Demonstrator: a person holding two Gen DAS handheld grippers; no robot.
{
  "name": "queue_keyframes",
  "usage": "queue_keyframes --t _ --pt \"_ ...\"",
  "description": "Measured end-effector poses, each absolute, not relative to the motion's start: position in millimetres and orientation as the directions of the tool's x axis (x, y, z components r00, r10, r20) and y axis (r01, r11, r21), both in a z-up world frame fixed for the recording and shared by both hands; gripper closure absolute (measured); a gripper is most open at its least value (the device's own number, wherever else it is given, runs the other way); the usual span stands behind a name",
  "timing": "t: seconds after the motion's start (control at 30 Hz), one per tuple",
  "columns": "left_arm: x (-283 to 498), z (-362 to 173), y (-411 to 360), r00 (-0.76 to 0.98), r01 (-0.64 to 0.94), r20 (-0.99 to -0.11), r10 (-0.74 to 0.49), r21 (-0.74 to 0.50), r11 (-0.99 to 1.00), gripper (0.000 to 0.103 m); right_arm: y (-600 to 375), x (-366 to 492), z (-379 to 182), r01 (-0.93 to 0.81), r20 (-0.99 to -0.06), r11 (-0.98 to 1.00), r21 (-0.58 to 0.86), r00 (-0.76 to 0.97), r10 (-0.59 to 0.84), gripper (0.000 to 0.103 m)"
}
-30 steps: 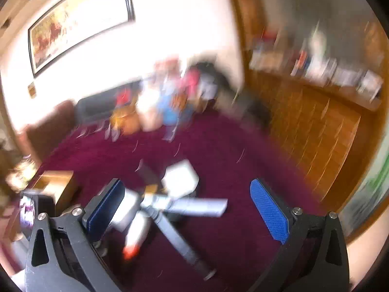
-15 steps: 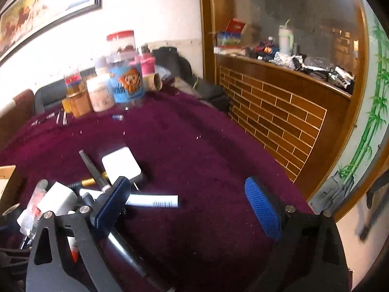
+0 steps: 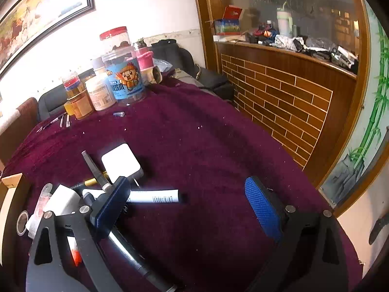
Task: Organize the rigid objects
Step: 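Grasp the clear plastic package with the red item using the left tool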
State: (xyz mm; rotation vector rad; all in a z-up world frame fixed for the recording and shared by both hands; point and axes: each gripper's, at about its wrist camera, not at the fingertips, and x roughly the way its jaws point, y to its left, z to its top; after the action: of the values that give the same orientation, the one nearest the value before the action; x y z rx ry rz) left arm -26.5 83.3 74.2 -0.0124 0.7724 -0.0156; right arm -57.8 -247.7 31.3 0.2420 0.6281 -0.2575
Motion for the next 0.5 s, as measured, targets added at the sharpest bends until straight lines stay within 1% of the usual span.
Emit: queue_keyframes --t 0.1,0.17,0.23,0.3,0.37,0.4,0.43,0.47,0.5 --pt "-12.7 69.9 76.5 0.693 0.05 -0.718 -0.064 -0.04 0.998 0.007 -248.7 -58.3 29.8 0.312 -0.608 0.938 0.148 0.777 -0.163 0.007" --pt "-5.0 64.2 69.0 0.673 0.076 -0.736 -0.074 -0.03 0.997 0.018 -249.2 -58.1 29.0 0.313 -0.612 0.938 0.15 0.774 -0.16 0.007" --pt "8.9 53.9 56.0 0.629 0.116 -0.771 -0.101 -0.036 0.993 0.022 -249.4 -57.5 28.4 0.313 -0.615 0.937 0.152 0.772 -0.158 0.007" --pt "19.6 43.8 42.6 0.589 0.135 -0.801 -0.104 -0.029 0.99 0.027 -249.8 -56.5 27.6 0.314 -0.621 0.937 0.153 0.768 -0.156 0.007" --pt "27.7 34.6 27.8 0.549 0.174 -0.826 -0.129 -0.038 0.984 0.039 -250.7 -56.0 26.8 0.316 -0.626 0.936 0.156 0.765 -0.154 0.007" --pt "26.7 32.9 21.2 0.542 0.201 -0.826 -0.152 -0.049 0.978 0.041 -251.4 -56.0 26.4 0.318 -0.627 0.935 0.158 0.763 -0.154 0.007" --pt "23.1 33.6 13.7 0.539 0.238 -0.822 -0.184 -0.062 0.969 0.049 -252.1 -55.9 25.8 0.32 -0.63 0.934 0.16 0.761 -0.153 0.007" --pt "18.7 34.8 6.1 0.528 0.282 -0.823 -0.211 -0.065 0.957 0.067 -252.8 -55.6 25.2 0.322 -0.633 0.933 0.161 0.759 -0.152 0.007" --pt "10.4 36.7 -4.7 0.514 0.341 -0.823 -0.242 -0.063 0.938 0.076 -253.2 -55.2 24.9 0.322 -0.635 0.933 0.163 0.758 -0.151 0.007"
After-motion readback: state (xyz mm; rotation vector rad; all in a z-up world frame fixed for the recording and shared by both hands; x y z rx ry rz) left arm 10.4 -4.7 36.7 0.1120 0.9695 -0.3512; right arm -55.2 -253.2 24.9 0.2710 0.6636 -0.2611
